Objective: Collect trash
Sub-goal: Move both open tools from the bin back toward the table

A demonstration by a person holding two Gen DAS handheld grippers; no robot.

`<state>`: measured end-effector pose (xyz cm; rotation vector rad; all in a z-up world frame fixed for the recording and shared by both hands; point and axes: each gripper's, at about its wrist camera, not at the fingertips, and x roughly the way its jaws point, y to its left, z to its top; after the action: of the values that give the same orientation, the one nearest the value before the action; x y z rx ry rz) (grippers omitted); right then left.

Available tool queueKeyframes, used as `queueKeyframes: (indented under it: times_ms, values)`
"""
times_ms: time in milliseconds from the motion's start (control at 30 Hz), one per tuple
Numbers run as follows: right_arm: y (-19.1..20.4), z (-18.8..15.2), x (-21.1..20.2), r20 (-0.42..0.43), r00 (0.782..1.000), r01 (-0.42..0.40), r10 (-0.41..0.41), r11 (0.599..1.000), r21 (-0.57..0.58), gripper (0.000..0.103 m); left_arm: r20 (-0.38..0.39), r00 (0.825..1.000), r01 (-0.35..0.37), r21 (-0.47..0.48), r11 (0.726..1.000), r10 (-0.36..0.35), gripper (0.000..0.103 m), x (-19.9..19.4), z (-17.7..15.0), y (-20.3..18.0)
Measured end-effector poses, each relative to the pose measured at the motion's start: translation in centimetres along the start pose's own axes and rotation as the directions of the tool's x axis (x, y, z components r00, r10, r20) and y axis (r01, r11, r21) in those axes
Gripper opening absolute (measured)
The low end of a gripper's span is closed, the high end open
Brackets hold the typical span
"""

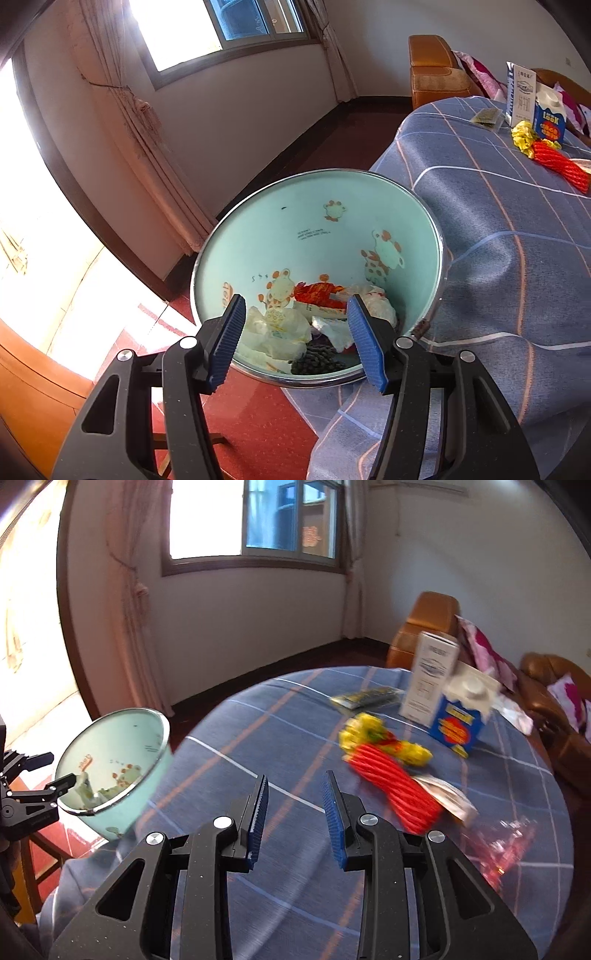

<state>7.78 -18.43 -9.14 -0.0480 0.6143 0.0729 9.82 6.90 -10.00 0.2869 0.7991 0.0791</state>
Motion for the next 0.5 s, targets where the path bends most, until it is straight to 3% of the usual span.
queueKeyframes:
  times_ms: [200, 433, 500]
  values:
    - [-7.5, -4.5, -1.1, -0.112, 0.981, 0.173, -0.157, 0.974, 0.146, 0.036, 0.008, 0.999, 0.043, 0.045, 0.998, -0.044, 0.058, -0.6, -0.2, -2.6]
    - [-10.9, -6.7, -2.8, -0.161, 0.964, 0.237, -0.211, 0.957, 0.167, 0.036, 0.019, 0.999, 0.047, 0.040, 0.998, -0.048, 0.060, -1.3, -0.1, -2.6]
    - [-11.9, -6.8, -3.5, -0.142, 0.975, 0.201, -0.173, 0.957, 0.210, 0.036, 0.022, 0.999, 0.046, 0.036, 0.998, -0.046, 0.060, -1.4, -0.1, -2.6]
